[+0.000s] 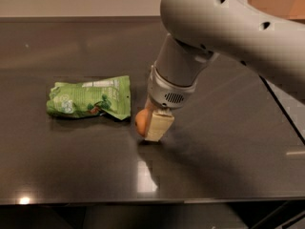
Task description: Move orange near green rice chip bag
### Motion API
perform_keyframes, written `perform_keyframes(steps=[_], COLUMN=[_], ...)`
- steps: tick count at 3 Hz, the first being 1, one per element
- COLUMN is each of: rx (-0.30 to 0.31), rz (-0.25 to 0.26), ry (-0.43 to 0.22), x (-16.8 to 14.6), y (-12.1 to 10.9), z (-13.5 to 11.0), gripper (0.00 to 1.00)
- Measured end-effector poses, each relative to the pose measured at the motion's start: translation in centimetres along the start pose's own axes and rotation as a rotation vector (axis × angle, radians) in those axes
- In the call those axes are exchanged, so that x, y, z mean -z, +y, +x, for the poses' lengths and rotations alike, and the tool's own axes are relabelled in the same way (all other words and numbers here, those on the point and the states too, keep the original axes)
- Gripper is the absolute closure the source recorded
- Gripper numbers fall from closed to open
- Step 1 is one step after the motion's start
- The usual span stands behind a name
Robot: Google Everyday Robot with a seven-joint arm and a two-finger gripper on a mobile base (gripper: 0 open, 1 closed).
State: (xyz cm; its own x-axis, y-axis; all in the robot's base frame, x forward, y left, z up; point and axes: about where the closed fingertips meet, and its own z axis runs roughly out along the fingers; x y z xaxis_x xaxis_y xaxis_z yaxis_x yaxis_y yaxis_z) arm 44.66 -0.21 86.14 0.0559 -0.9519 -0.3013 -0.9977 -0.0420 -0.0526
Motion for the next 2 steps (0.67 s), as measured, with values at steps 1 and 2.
perform_keyframes(steps=[1, 2], rx=[-0.006, -0.006], rz=[-0.009, -0.016], ry=[-0.011, -0.024], x=[-0.7, -1.4], y=[-1.1, -2.1], z=[-0.5, -1.1], gripper=[1.0, 1.0])
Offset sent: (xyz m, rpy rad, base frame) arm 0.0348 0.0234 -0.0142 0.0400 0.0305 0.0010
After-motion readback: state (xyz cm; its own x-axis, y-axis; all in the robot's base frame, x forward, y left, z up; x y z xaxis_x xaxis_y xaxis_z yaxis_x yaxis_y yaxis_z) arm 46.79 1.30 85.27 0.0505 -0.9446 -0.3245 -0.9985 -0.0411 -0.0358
